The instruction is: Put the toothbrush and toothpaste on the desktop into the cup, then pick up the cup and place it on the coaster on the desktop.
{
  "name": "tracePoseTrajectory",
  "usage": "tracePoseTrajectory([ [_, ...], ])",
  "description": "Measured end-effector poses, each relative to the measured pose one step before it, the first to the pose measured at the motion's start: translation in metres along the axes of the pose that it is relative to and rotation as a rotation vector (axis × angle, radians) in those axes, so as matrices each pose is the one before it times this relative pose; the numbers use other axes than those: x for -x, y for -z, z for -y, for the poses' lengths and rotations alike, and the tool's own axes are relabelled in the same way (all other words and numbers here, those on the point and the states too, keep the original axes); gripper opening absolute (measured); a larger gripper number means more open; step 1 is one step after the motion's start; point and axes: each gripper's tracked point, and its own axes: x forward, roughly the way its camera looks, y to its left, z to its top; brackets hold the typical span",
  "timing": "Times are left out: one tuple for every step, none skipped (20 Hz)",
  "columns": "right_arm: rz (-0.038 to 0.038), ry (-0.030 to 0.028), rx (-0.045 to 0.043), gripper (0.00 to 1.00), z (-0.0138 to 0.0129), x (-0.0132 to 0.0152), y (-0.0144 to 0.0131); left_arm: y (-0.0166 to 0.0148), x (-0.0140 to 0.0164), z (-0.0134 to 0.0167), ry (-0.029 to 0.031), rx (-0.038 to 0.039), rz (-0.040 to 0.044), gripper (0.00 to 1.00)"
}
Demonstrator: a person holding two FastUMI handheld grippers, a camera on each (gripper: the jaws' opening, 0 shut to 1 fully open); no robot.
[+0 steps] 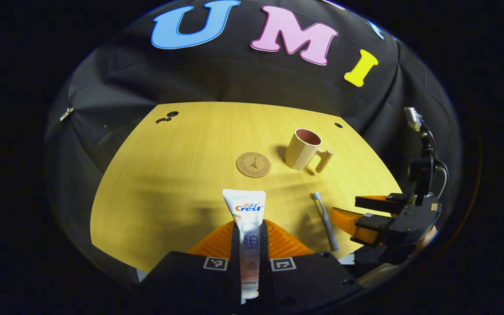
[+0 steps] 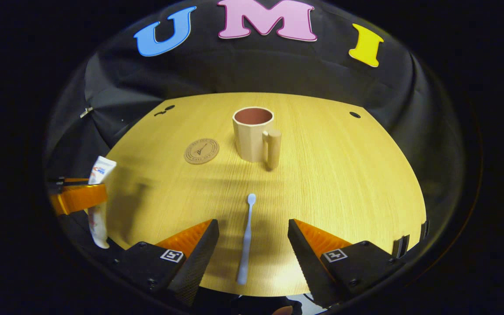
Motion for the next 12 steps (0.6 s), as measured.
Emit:
tracePoseTrajectory([
  [-0.02091, 0.00207, -0.003, 0.98, -0.00194, -0.00686, 0.00512, 0.00356, 0.002, -0.00561, -0.00643, 0.00211, -0.00489, 0.21],
  [-0.01831, 0.00359, -0.00353, 0.98, -0.00073, -0.0065, 0.00396, 0.00405, 0.00113, -0.00542, -0.00779, 0.00115, -0.00344, 0.21],
  [-0.01886, 0.00586, -0.00168, 0.98, -0.00017, -0.00555, 0.00434, 0.00198, 0.00058, -0.0057, -0.00729, -0.0004, -0.00068, 0.21],
  [-0.01432, 0.00271, 0.00181, 0.98, -0.00095, -0.00513, 0.00215, 0.00323, -0.00049, -0.00569, -0.00798, -0.00184, -0.00357, 0.21],
  [-0.01438, 0.00251, 0.00222, 0.98, -0.00165, -0.008, 0.00241, 0.00193, -0.00049, -0.00502, -0.00574, 0.00049, -0.00516, 0.21],
  [-0.0123, 0.00155, 0.00239, 0.97, -0.00066, -0.00507, 0.00155, 0.00197, -0.00074, -0.00343, -0.00343, 0.00284, -0.002, 0.21],
  [-0.00823, 0.00068, 0.00083, 0.91, -0.00098, -0.00207, -0.0002, 0.0, -0.00181, -0.00379, -0.00248, 0.00406, -0.00188, 0.21],
  [-0.00457, -0.001, -0.00175, 0.87, -0.00145, -0.00155, -0.0004, 0.00139, -0.00092, -0.00307, -0.00308, 0.00427, -0.00145, 0.21],
  [-0.00381, -0.00253, -0.00198, 0.81, -0.00173, -0.00209, -0.0013, 0.00013, -0.00034, -0.00237, -0.00134, 0.00396, -0.00104, 0.21],
  [-0.008, -0.00276, -0.00057, 0.79, -0.001, -0.00229, -0.00032, 0.00047, -0.00074, -0.0018, -0.00098, 0.00288, -0.00041, 0.21],
  [-0.0157, 0.00627, 0.00135, 0.78, 0.00086, -0.0022, 0.00124, -0.00058, -0.0012, -0.00152, -0.00022, 0.00195, -0.00081, 0.21],
  [-0.01904, 0.00947, -0.00015, 0.72, 0.00171, -0.00305, 0.00291, 0.00106, -0.00001, -0.00068, 0.00019, 0.00107, -0.00191, 0.21],
])
